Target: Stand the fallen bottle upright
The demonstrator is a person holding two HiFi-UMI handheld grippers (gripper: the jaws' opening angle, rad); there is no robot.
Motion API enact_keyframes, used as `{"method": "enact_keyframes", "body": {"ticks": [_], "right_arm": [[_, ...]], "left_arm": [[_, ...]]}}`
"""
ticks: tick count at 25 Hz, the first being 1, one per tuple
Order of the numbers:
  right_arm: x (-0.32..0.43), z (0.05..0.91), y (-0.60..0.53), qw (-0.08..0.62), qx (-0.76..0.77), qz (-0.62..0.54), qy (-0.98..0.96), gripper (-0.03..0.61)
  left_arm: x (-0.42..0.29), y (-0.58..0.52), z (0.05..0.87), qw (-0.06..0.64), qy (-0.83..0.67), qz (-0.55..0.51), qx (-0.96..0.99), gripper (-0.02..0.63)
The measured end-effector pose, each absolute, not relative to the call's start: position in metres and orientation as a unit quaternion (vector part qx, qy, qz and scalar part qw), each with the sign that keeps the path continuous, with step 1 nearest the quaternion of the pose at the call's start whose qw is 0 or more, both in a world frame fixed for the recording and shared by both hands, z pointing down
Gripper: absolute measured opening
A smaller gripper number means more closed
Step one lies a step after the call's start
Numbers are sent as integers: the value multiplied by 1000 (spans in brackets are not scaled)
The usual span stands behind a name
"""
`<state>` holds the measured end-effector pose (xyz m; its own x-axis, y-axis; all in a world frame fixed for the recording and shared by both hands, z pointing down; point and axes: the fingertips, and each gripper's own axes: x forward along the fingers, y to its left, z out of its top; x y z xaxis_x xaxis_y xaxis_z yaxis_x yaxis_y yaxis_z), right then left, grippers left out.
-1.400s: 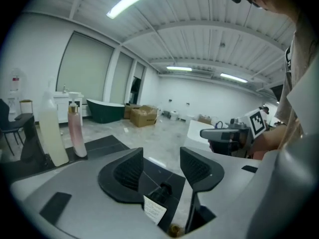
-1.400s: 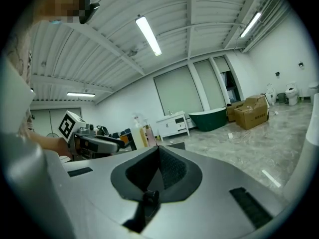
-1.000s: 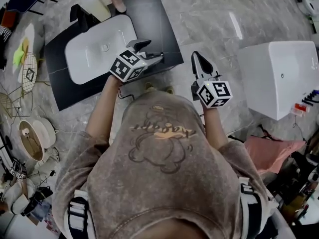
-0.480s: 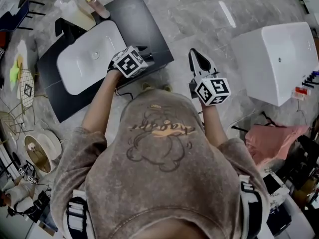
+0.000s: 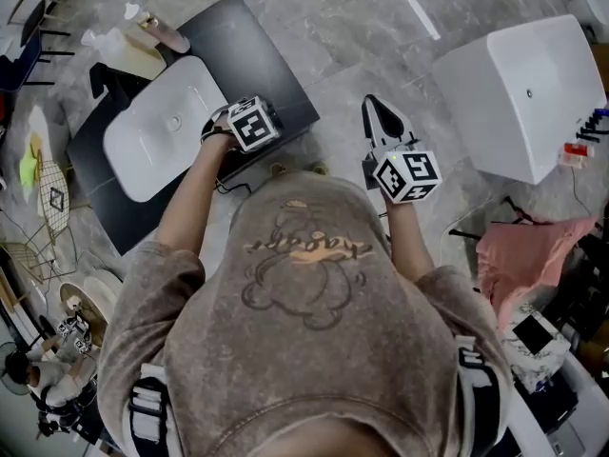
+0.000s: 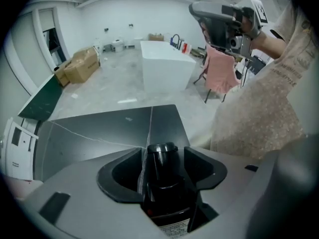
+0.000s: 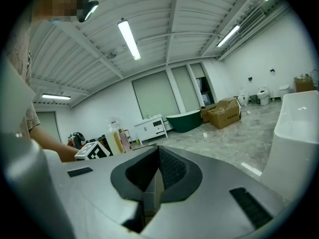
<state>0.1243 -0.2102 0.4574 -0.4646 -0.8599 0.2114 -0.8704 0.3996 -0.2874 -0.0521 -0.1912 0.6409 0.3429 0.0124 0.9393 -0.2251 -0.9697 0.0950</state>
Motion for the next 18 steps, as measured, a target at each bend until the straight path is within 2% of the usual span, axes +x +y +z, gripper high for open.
{"method": "enact_keyframes", "body": {"ticks": [8,18], "right_arm": [[139,460,-207,14,534,184,-825,-3],[147,459,-205,14,541,182,-821,-3]], "left_arm": [[-56,-190,658,101,-53,600,791,218],[-46,-195,654,114,-42,579,806,199]]}}
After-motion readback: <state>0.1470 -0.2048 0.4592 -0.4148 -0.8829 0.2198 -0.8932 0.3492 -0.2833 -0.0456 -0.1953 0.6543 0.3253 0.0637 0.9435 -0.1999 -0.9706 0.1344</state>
